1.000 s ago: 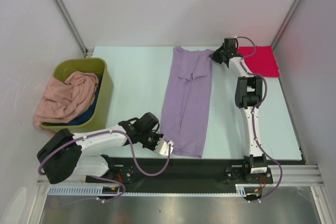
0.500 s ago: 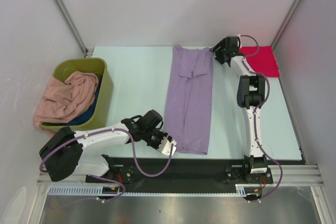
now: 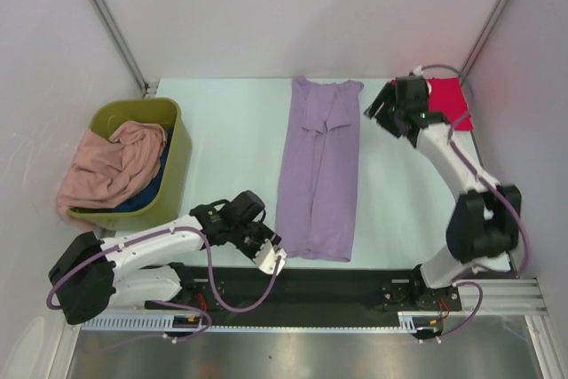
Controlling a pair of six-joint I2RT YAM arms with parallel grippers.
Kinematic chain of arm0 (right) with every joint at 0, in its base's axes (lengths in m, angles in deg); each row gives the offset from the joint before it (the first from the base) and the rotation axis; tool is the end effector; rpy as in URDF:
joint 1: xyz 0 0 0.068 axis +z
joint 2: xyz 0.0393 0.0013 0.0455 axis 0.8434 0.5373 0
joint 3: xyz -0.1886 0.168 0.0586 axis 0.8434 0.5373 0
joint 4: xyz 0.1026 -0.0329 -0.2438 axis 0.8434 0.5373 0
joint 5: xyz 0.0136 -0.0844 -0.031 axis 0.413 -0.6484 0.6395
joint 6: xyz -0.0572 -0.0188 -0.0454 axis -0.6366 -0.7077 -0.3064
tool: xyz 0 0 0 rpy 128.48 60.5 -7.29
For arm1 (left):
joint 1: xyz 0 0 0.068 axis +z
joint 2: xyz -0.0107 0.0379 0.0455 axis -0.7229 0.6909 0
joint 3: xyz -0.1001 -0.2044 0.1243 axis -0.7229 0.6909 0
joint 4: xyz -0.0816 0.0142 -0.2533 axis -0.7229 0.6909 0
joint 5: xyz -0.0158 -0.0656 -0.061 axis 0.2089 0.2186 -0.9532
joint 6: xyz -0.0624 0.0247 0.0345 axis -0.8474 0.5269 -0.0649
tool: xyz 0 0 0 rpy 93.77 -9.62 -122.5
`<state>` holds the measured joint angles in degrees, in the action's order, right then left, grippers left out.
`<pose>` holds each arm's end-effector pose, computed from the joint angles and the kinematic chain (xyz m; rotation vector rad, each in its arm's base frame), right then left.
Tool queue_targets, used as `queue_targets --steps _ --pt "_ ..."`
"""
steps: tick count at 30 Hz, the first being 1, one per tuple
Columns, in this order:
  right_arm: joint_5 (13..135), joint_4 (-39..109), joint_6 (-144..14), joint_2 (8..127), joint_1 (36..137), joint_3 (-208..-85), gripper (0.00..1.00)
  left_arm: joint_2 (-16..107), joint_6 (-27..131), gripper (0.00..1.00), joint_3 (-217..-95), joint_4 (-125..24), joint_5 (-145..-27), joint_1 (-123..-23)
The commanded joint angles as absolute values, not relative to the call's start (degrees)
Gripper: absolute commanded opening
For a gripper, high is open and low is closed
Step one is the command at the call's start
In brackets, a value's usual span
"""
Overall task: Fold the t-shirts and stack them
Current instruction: Fold the tshirt
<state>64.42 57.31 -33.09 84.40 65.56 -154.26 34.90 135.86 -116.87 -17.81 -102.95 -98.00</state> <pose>0.4171 0.0568 0.2708 0.6142 2.1736 0.4014 0.1138 -0.1881 0.1417 2.3300 1.0696 -0.4521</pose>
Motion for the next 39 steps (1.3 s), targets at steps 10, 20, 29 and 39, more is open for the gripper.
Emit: queue_targets --steps 10,20,29,39 --pt "59.2 75.8 -19.8 48.3 90.9 -112.9 0.67 38.4 141.2 0.49 -111.8 -24.1 -97.8 -108.4" --pt "60.9 69.5 -4.8 45.8 107.7 -102.0 0.63 40.2 137.6 0.45 -112.0 -27.9 -94.7 -110.4" --pt "61.8 64.7 -5.5 49.9 107.1 -99.3 0.39 39.7 136.6 0.14 -110.8 -29.8 -93.4 -110.4" --pt "68.2 67.7 -5.3 45.2 108.1 -96.6 0.00 36.6 127.6 0.00 -116.0 -20.9 -97.7 -110.4"
